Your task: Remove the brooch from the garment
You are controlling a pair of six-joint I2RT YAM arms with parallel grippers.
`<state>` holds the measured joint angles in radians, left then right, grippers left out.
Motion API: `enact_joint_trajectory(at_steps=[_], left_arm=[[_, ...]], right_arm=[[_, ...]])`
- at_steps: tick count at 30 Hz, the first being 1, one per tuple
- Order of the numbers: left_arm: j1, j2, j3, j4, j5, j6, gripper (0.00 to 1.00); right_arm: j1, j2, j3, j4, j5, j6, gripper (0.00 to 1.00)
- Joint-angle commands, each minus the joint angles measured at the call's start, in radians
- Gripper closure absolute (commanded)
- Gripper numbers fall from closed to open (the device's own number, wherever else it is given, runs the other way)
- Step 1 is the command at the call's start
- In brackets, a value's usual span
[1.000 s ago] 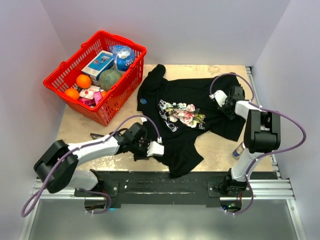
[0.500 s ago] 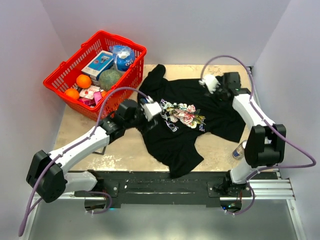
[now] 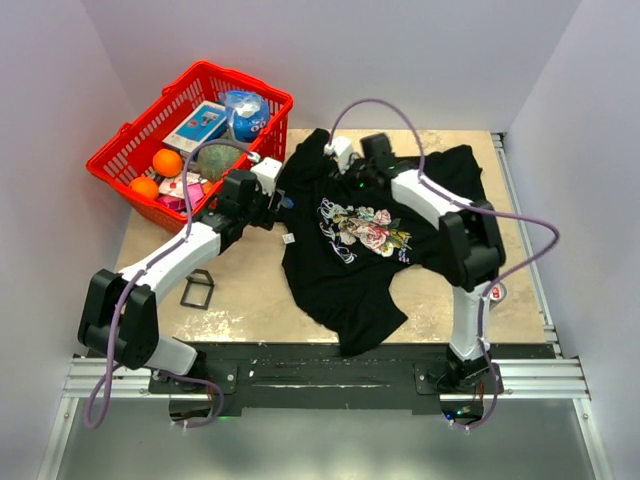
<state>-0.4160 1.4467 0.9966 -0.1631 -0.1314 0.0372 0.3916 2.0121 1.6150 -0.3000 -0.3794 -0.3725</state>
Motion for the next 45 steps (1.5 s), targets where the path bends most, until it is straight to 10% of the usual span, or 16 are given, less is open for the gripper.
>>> enact_joint_trajectory(at_steps=[1, 9, 12, 18, 37, 40, 45], left_arm=[[0.013, -0.032, -0.002, 0.043, 0.126, 0.038, 0.32], [0.013, 0.061, -0.033, 0.112, 0.219, -0.002, 0.29], [0.013, 0.112, -0.01, 0.137, 0.236, -0.067, 0.02], [0.013, 0.211, 0.049, 0.149, 0.253, -0.126, 0.07], [0.014, 0.488, 0.224, 0.165, 0.412, -0.321, 0.25], [0.014, 0.478, 0.191, 0.123, 0.406, -0.304, 0.38], [0.014, 0.434, 0.105, 0.148, 0.437, -0.277, 0.96]], right_arm=[[0.046, 0.042, -0.03, -0.024, -0.02, -0.055, 0.57], [0.046, -0.099, -0.28, -0.074, 0.109, -0.149, 0.59], [0.043, -0.171, -0.391, -0.122, 0.149, -0.209, 0.6], [-0.02, -0.288, -0.56, -0.163, 0.194, -0.338, 0.6], [-0.054, -0.274, -0.236, -0.128, -0.016, -0.1, 0.51], [-0.036, -0.247, -0.216, -0.099, -0.029, -0.086, 0.51], [0.021, -0.173, -0.156, -0.039, -0.041, -0.014, 0.51]])
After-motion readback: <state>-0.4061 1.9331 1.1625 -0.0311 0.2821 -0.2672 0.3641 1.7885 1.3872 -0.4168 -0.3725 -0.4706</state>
